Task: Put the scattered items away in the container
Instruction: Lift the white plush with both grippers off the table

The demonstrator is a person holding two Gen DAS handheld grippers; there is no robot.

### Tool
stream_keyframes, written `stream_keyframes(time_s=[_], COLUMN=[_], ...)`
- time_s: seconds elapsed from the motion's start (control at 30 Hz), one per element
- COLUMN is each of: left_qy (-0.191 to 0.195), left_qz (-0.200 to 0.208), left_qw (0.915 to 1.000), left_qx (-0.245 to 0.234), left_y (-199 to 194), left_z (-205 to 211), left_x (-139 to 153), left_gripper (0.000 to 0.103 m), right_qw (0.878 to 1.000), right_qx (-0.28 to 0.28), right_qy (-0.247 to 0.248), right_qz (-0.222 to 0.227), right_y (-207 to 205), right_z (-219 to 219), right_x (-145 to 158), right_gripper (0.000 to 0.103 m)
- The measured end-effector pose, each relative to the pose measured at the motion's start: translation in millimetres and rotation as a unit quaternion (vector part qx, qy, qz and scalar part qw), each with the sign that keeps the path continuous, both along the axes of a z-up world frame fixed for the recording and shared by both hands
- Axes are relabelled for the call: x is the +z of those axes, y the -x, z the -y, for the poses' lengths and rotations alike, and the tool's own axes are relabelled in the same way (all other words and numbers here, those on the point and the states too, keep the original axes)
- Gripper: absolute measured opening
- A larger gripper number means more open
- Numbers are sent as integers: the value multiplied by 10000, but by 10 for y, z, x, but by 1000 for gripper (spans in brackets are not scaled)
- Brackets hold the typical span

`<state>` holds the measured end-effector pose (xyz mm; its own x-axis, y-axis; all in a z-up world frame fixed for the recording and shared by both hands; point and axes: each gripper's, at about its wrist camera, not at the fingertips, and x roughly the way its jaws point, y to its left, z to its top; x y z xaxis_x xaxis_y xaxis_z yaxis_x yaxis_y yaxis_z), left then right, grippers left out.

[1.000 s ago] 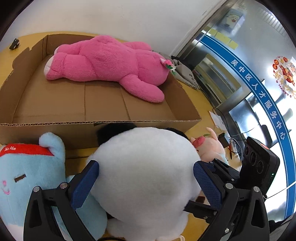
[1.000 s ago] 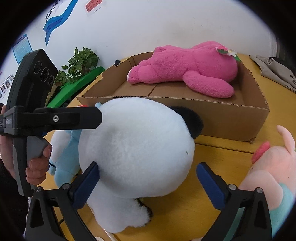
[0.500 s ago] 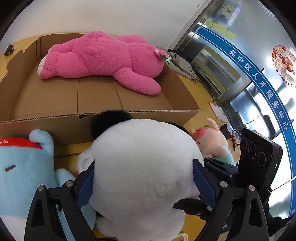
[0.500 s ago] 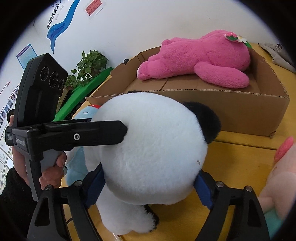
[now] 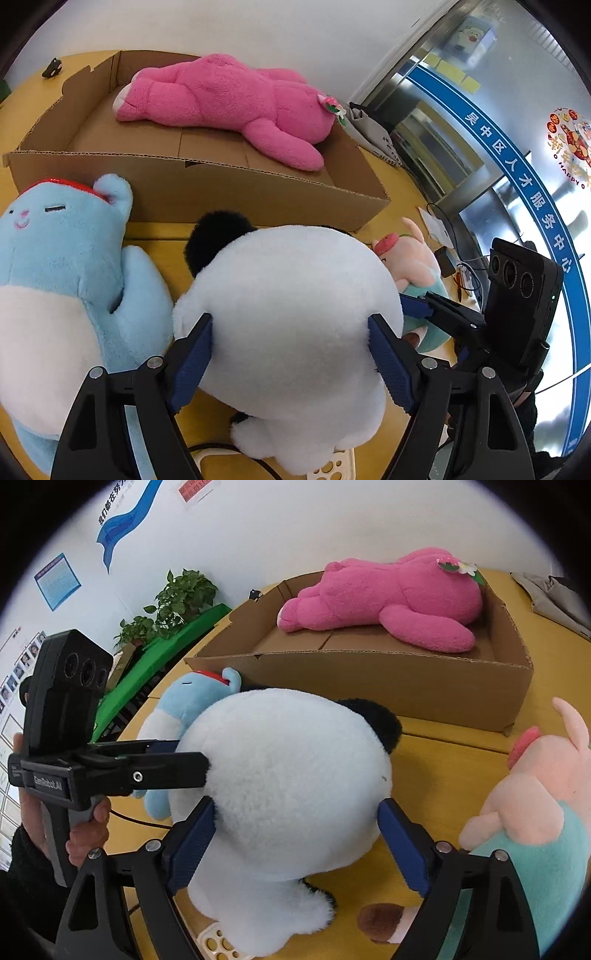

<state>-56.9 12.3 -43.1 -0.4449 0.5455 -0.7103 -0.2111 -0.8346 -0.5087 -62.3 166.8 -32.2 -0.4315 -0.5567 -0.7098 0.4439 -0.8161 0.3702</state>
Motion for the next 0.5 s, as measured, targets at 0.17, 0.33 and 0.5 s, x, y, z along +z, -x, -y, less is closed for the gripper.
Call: stream_keyframes(time_s=[0.17,0.33,0.5], left_qy=[-430,-492,23], left_qz=[-47,155,44], left_qw=[9990,9987,9996], left_qx=[133,6,-292], left_y=[2,103,84], left_z=[169,101,-113], left_x=[31,-116,-142], left_gripper=[102,103,102], right_qw=[9998,9993,9997], right_qx=[-109,-186,-170], right_qy=[-98,-251,-71], right_qz=[-109,-188,-139], right_y=[-113,-97,-53], right_z=[2,143,219], right_x=[26,-42,-157], right_gripper=[94,100,101])
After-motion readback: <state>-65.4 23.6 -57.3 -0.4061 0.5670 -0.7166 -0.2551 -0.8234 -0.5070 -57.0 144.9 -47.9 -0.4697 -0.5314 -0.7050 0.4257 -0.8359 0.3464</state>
